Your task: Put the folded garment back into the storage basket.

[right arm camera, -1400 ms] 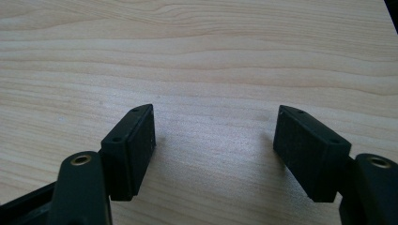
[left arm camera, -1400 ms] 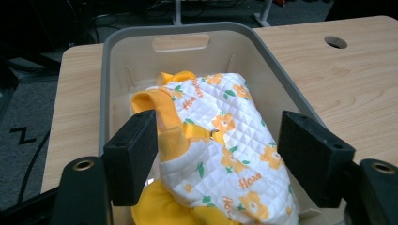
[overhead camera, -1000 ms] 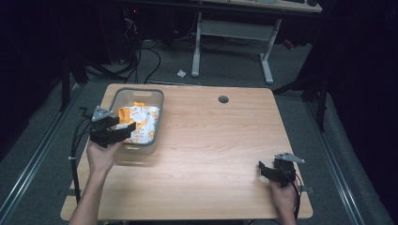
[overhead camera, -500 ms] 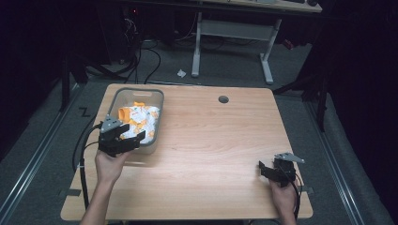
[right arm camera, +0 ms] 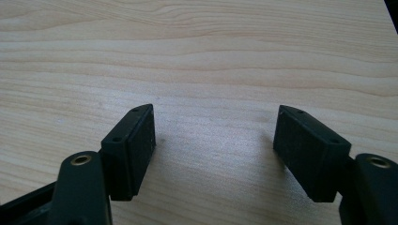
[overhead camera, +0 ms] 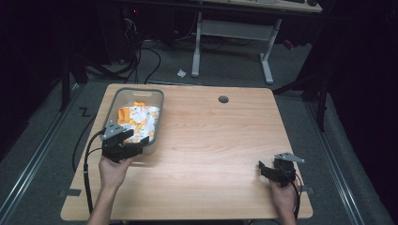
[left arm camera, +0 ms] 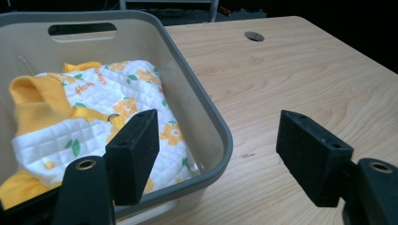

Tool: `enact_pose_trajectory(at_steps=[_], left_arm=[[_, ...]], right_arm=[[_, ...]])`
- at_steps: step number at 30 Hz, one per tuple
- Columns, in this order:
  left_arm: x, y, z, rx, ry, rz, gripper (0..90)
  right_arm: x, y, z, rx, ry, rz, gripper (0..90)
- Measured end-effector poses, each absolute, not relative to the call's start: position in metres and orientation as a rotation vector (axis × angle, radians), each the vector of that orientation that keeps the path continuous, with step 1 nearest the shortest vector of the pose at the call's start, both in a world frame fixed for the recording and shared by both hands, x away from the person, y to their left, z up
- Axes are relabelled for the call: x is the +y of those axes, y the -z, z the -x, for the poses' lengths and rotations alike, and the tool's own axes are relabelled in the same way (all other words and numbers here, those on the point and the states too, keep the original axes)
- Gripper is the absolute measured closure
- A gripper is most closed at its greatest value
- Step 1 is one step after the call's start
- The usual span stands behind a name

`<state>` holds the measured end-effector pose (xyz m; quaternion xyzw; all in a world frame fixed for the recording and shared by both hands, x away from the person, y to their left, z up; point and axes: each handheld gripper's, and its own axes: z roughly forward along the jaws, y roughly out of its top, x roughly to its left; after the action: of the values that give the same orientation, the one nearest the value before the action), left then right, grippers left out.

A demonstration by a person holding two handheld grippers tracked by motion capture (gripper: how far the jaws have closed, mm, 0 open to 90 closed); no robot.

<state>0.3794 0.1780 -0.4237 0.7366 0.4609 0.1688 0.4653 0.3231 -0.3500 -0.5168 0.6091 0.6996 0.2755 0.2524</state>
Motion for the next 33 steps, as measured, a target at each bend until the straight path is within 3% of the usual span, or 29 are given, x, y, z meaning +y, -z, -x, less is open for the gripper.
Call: enact_pose_trajectory(at_steps=[33], left_arm=[[0.147,0.446,-0.372,1.083,-0.357,-1.845,30.4]], right_arm=[[-0.350,0.517,-0.322,1.900,-0.748,-1.660,30.3]])
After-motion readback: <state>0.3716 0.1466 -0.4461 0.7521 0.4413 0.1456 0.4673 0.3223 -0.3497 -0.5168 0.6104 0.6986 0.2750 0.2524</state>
